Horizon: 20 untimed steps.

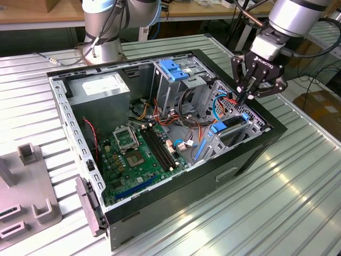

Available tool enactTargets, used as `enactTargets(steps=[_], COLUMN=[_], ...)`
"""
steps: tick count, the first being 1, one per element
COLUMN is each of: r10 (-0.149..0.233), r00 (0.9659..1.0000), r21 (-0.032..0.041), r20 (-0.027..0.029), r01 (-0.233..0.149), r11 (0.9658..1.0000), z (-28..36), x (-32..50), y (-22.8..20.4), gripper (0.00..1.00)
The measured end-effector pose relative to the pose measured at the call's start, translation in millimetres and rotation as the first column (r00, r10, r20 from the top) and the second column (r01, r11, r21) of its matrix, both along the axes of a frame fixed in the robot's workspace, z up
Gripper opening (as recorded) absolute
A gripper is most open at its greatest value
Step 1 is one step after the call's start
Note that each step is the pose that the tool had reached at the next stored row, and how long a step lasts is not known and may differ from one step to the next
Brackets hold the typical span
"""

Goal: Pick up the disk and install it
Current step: 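Insert the first disk wire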

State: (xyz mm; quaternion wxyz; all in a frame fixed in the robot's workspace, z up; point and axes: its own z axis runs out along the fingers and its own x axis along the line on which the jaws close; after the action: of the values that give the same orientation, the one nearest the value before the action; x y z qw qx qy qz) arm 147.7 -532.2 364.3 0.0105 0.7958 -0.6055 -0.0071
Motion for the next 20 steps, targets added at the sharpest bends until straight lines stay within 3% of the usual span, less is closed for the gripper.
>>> enactTargets(steps=[1,16,20], r10=[-0.014,-0.019,-0.059], r00=[0.9999,0.9998,0.9983], r21=[0.0000,0.0000,0.0000], r20=[0.0000,0.0000,0.0000], r01=[0.014,0.019,0.059], r11=[0.9999,0.9998,0.9983], z=[-0.1,-0.1,-0.9], x=[-0.1,-0.2,-0.3], y=[0.0,0.0,0.0], gripper=[0.16,0.16,0.16])
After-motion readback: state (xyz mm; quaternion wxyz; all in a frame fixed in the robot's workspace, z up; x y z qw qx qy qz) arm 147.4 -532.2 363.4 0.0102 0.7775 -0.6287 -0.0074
